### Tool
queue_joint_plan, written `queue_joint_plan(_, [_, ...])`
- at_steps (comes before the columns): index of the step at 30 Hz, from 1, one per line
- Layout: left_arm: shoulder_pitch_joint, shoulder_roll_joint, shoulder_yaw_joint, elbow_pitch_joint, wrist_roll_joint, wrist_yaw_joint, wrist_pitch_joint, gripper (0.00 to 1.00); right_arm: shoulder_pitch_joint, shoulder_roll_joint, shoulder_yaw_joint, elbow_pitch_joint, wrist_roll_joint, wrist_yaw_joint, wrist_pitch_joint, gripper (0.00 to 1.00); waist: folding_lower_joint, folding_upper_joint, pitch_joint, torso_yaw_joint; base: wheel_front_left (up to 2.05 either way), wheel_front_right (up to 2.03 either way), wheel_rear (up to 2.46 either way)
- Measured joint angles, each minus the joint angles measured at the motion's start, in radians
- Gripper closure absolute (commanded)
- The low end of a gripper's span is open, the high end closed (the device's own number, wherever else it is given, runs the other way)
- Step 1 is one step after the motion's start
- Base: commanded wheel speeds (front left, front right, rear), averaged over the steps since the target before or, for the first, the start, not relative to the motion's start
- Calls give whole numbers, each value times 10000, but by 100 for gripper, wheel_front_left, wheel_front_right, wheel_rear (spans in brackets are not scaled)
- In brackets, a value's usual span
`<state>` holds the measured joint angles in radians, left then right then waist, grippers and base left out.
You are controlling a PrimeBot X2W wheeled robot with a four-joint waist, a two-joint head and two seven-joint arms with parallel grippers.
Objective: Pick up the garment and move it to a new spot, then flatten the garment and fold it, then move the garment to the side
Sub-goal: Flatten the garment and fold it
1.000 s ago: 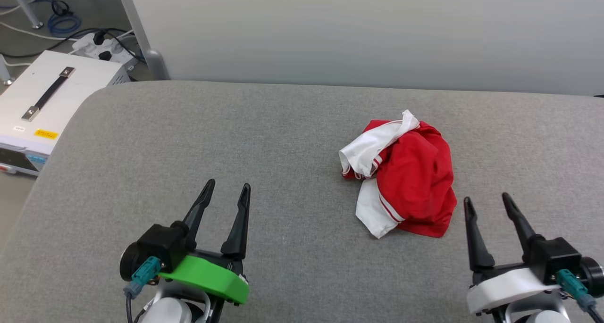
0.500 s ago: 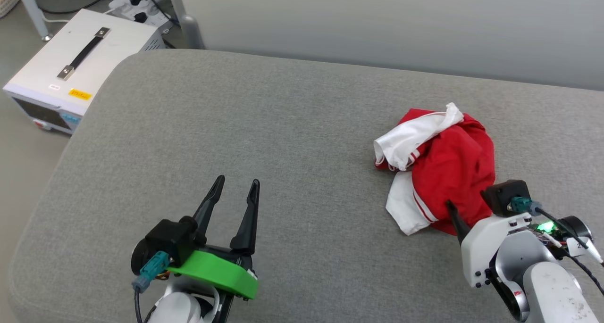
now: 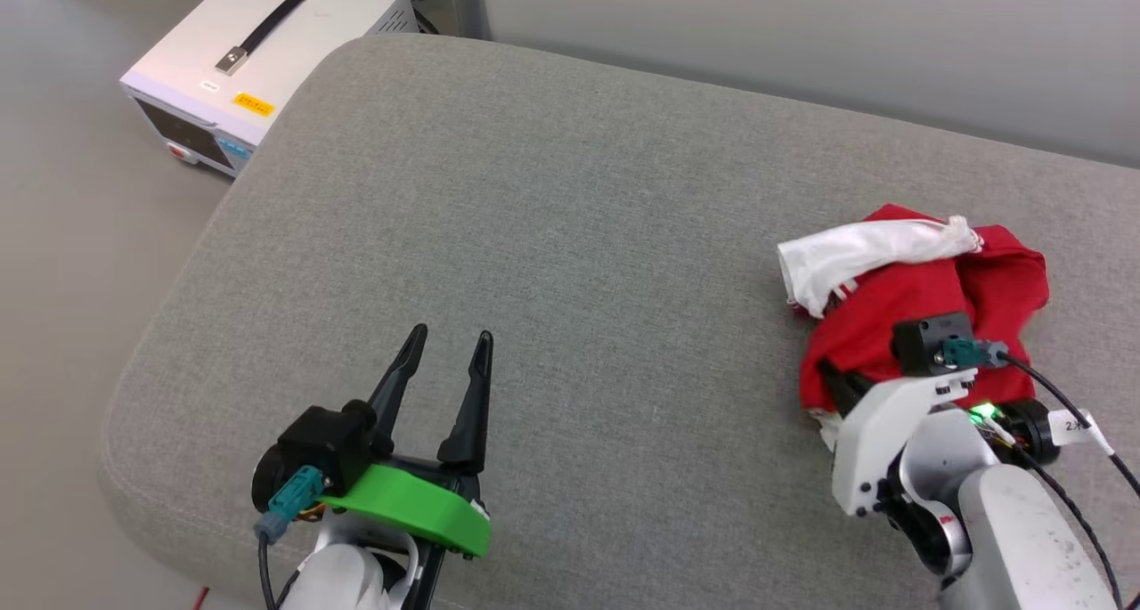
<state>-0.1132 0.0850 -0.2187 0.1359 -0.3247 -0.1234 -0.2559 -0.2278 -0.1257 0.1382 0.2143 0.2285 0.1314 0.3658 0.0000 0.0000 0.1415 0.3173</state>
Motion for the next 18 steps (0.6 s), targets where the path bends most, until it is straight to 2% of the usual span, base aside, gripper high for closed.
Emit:
queue_joint_plan(6, [-1, 4, 42, -2, 38, -2, 0, 0, -500, 545, 462, -700, 965, 0, -782, 100, 0, 0, -244, -8, 0, 0, 0])
queue_joint_plan(10, [-1, 4, 100, -73, 100, -2, 0, 0, -669, 681, 667, -1085, 1133, 0, -1312, 100, 0, 0, -407, -49, 0, 0, 0])
queue_joint_plan(14, [2, 19, 148, -123, 100, -2, 0, 0, -635, 702, 1218, -991, 1068, 0, -1080, 100, 0, -1, -499, -70, 0, 0, 0])
queue_joint_plan(18, [4, 21, 182, -125, 100, -2, 0, 0, -192, 761, 2065, -313, 882, 0, -499, 100, 0, 0, -465, -49, 0, 0, 0])
